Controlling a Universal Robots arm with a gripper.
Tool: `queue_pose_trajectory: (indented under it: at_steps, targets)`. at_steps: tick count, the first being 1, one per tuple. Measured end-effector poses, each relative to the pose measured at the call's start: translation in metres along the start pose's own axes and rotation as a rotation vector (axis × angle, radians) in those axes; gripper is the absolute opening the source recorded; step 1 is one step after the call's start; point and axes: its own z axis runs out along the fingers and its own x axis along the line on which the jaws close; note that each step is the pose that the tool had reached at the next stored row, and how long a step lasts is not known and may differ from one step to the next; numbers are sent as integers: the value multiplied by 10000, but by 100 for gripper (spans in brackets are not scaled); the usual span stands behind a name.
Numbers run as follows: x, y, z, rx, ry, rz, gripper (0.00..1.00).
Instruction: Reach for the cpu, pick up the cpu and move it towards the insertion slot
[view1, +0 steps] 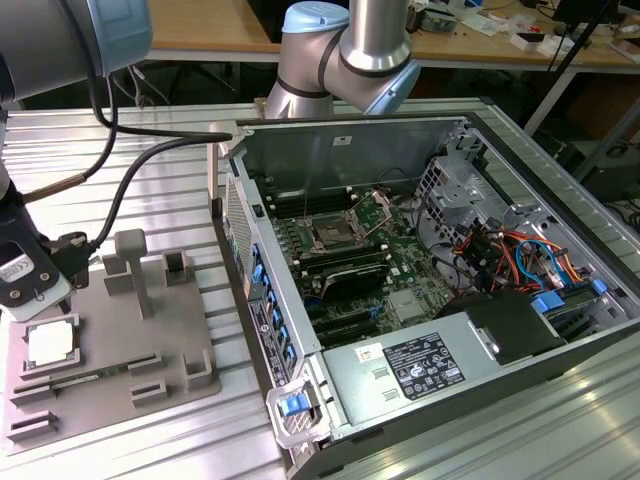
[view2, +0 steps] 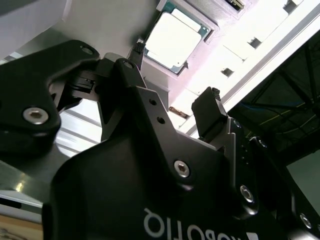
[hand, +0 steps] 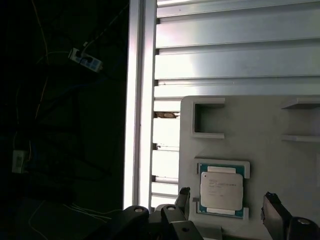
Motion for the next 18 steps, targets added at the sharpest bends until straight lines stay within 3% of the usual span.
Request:
queue_pose_trajectory:
  at_steps: [18]
  targets:
    - [1,-19,55,-1,2,2,67]
